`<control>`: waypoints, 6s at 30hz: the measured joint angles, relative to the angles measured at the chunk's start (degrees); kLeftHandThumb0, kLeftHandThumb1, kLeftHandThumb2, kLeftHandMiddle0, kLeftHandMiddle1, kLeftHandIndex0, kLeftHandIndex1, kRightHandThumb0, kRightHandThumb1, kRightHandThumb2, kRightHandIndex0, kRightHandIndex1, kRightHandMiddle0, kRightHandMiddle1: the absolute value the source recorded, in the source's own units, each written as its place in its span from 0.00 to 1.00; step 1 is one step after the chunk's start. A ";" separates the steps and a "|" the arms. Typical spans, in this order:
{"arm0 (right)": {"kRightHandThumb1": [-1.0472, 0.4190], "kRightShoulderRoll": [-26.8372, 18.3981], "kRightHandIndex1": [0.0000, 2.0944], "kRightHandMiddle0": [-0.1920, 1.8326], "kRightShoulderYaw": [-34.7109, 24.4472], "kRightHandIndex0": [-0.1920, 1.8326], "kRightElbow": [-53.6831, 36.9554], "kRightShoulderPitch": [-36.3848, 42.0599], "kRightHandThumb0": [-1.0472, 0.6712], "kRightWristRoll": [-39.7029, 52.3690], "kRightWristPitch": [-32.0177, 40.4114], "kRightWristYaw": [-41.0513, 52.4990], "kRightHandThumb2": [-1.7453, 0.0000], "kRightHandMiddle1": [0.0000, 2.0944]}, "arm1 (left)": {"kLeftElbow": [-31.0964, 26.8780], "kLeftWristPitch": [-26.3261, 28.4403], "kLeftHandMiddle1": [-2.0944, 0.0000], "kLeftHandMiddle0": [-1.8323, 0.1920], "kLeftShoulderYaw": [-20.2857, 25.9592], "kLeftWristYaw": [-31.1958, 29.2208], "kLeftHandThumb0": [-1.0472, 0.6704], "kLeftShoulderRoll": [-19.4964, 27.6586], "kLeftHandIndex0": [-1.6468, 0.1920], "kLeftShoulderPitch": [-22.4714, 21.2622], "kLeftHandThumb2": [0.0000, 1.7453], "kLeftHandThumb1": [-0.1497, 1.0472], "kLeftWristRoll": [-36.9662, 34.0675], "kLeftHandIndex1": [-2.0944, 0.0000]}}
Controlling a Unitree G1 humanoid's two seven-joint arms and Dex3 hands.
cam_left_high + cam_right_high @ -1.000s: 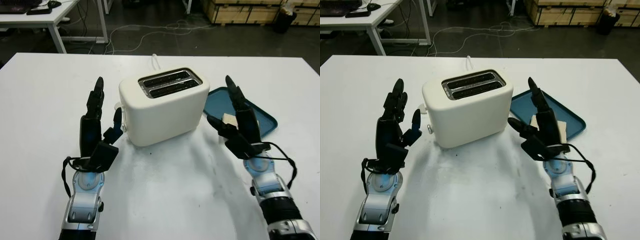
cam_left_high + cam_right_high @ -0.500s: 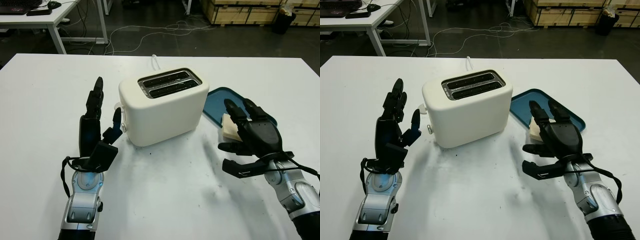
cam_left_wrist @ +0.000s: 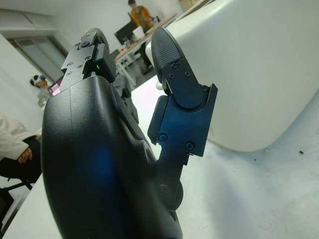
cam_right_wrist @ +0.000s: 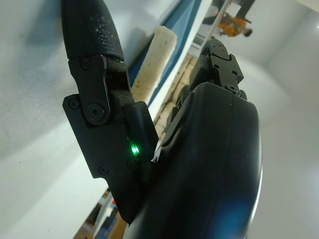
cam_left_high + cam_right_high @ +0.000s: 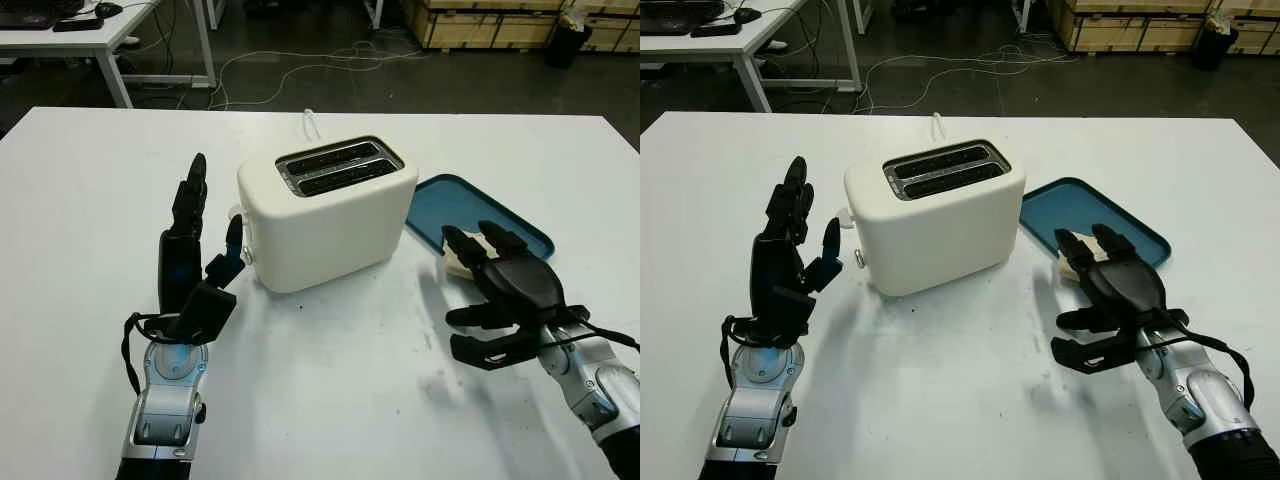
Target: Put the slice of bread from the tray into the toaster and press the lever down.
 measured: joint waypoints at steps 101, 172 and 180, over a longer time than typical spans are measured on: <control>0.09 1.71 0.83 0.87 4.95 0.87 26.90 -14.14 0.12 7.45 -16.23 -40.09 0.30 0.83 | -3.28 -0.06 0.89 0.91 -0.18 0.05 0.24 -1.01 0.84 0.14 0.43 0.89 0.98 0.99; 0.09 17.18 0.83 0.57 -17.06 0.62 54.43 -70.87 0.32 58.12 -8.37 48.62 0.94 0.75 | -1.02 -2.02 0.89 0.91 -0.19 0.18 0.25 -1.38 0.85 0.27 0.43 0.89 1.00 0.99; 0.09 20.60 0.83 0.56 -14.80 0.64 55.51 -71.84 0.32 54.83 -9.77 44.47 0.92 0.82 | -0.23 -2.26 0.87 0.91 -0.18 0.51 0.25 -1.66 0.84 0.50 0.42 0.89 0.99 0.99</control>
